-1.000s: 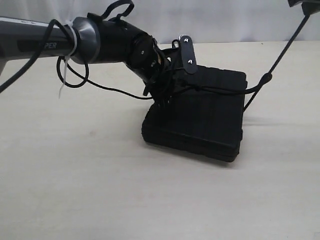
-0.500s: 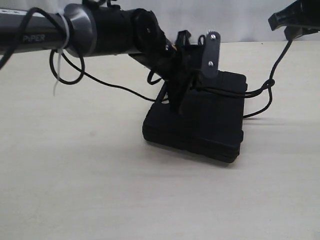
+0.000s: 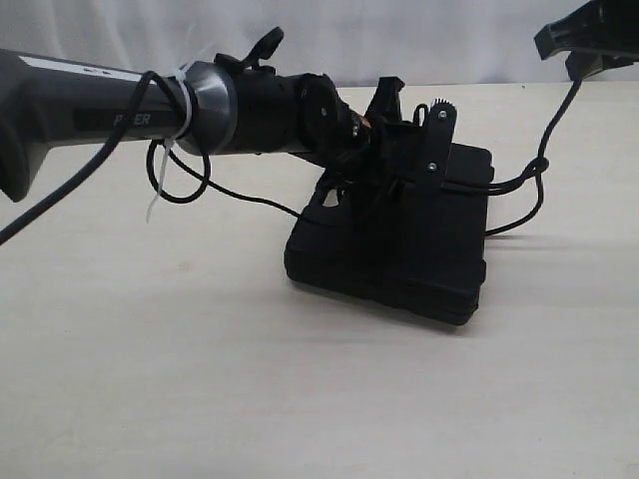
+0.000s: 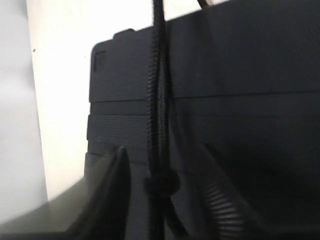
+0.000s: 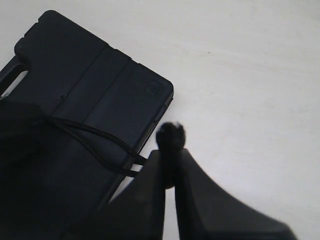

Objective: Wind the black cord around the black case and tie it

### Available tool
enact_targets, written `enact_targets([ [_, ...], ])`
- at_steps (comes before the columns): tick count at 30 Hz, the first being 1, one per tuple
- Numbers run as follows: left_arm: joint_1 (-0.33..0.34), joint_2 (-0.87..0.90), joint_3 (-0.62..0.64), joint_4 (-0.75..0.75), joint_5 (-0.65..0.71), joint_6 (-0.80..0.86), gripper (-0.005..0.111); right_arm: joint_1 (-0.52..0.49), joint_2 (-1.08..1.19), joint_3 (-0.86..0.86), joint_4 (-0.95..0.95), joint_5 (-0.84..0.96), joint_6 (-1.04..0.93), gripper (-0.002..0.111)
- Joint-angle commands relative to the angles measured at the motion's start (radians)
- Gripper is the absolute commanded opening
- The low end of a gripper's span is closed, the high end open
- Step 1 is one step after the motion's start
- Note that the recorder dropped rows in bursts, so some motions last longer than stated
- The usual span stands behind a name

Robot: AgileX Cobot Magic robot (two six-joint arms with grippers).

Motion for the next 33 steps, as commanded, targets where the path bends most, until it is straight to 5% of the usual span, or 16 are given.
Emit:
enact_targets([
  [1,0.01,0.004,0.001,0.098,0.003,-0.043,0.016,-0.001,-0.003,0.005,0.0,0.0,-0.007,0.004],
  [4,0.027,0.004,0.001,0.228,0.075,-0.109,0.0,-0.001,-0.003,0.005,0.0,0.0,-0.007,0.004],
  [12,0.049,0.004,0.001,0.535,0.142,-0.448,0.0,-0.001,-0.003,0.005,0.0,-0.004,-0.007,0.004],
  [33,0.047,-0.005,0.001,0.537,0.224,-0.456,0.0,-0.001,-0.23,0.005,0.075,-0.14,-0.051,0.004],
])
